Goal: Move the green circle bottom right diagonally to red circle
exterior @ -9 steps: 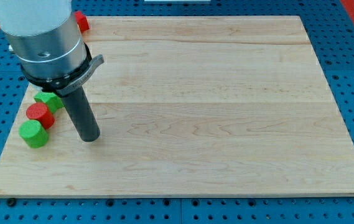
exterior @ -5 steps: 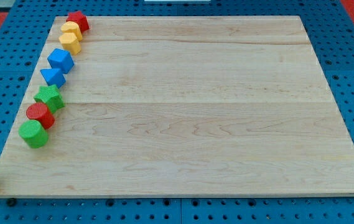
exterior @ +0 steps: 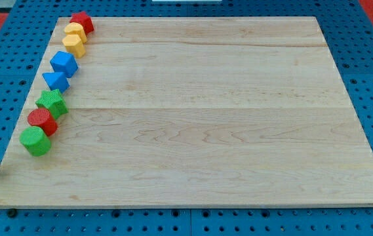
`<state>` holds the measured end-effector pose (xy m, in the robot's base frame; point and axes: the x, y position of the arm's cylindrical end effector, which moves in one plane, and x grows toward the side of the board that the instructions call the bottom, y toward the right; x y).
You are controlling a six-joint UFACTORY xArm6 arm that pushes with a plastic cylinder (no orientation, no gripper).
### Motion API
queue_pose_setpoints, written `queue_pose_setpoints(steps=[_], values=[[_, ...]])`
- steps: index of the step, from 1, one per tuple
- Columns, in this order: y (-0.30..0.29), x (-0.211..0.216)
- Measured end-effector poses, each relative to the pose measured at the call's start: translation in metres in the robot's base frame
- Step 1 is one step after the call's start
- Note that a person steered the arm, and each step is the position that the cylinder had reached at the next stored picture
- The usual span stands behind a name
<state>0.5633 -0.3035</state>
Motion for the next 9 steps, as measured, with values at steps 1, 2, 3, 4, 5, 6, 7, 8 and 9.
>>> queue_pose_setpoints(steps=[1,2,3,4,5,6,7,8,9], values=[[0.005,-0.007],[0.018,-0.017],[0.026,-0.037],[0.039,-0.035],[0.055,-0.037],[0.056,-0.034],[0.055,-0.036],[0.050,-0.042],[0.050,-0.048]])
